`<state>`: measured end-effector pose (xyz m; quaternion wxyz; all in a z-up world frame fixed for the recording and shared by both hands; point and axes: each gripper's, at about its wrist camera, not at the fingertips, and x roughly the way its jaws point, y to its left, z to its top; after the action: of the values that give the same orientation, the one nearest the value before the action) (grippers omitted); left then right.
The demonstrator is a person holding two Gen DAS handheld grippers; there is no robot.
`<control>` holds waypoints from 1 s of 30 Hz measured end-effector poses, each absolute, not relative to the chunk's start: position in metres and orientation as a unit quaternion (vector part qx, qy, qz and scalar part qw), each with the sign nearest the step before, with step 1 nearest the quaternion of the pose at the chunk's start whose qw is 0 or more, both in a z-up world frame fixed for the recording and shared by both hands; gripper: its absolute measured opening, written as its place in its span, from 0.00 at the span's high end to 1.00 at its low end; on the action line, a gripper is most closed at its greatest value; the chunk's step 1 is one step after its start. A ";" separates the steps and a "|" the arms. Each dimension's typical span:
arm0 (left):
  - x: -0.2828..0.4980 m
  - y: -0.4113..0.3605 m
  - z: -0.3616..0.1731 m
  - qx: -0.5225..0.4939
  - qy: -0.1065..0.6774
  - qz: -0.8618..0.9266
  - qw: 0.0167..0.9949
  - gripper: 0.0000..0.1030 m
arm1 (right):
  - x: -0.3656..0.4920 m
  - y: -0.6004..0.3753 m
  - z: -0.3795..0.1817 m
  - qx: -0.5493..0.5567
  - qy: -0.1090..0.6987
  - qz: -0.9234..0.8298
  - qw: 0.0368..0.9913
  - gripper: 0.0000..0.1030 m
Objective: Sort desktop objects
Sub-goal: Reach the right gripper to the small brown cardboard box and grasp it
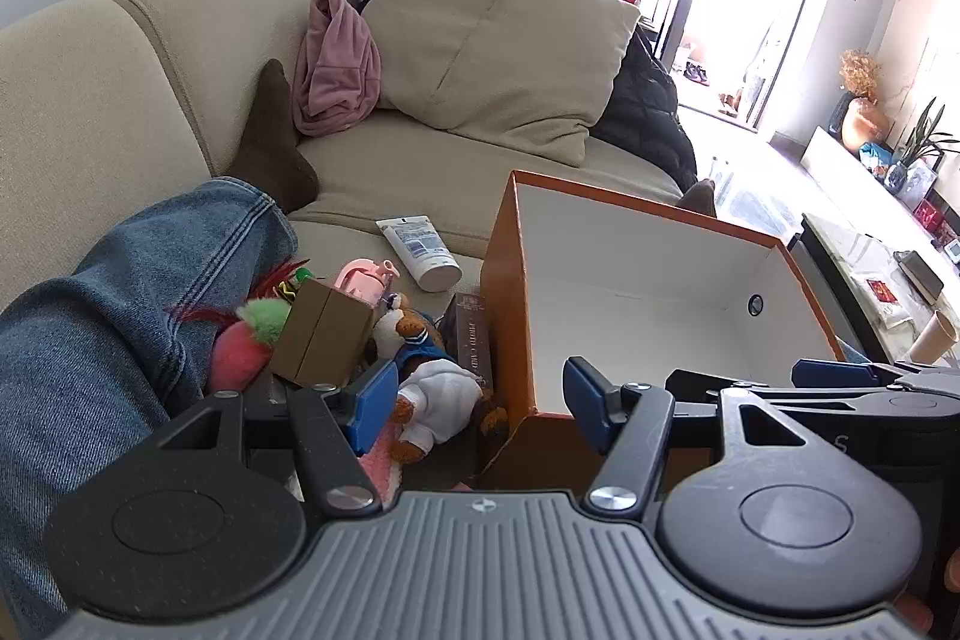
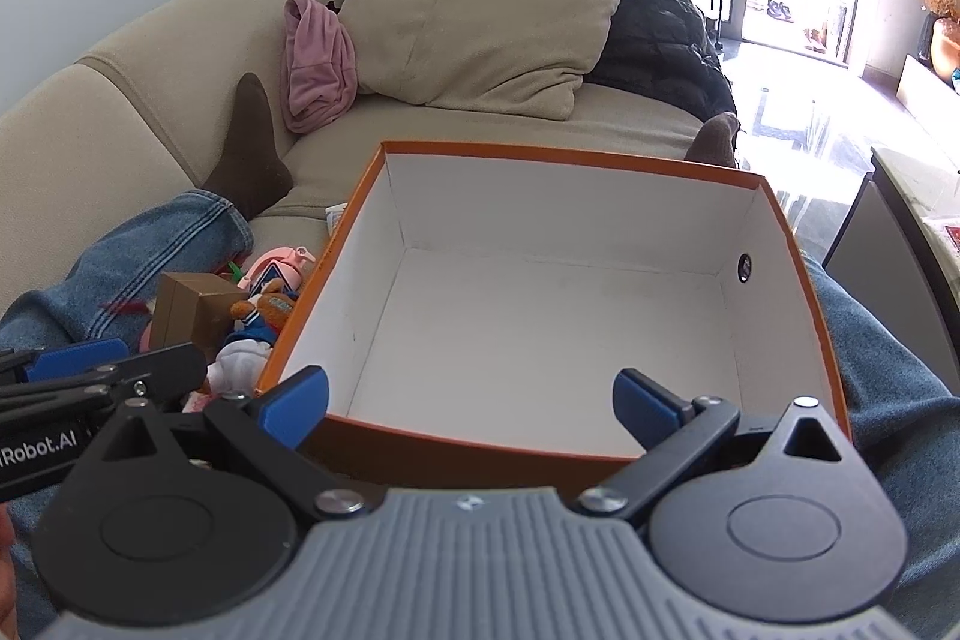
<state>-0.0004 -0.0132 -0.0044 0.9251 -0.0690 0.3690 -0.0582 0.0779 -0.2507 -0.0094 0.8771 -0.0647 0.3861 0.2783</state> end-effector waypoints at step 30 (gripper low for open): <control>0.005 0.029 0.002 -0.058 0.390 -0.020 0.919 0.30 | 0.074 -0.224 -0.005 -0.096 0.373 0.352 0.853 0.21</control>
<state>0.0051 0.0286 0.0019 0.9187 -0.0579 0.3902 -0.0200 0.0743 -0.2244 -0.0048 0.8531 -0.0964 0.3726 0.3524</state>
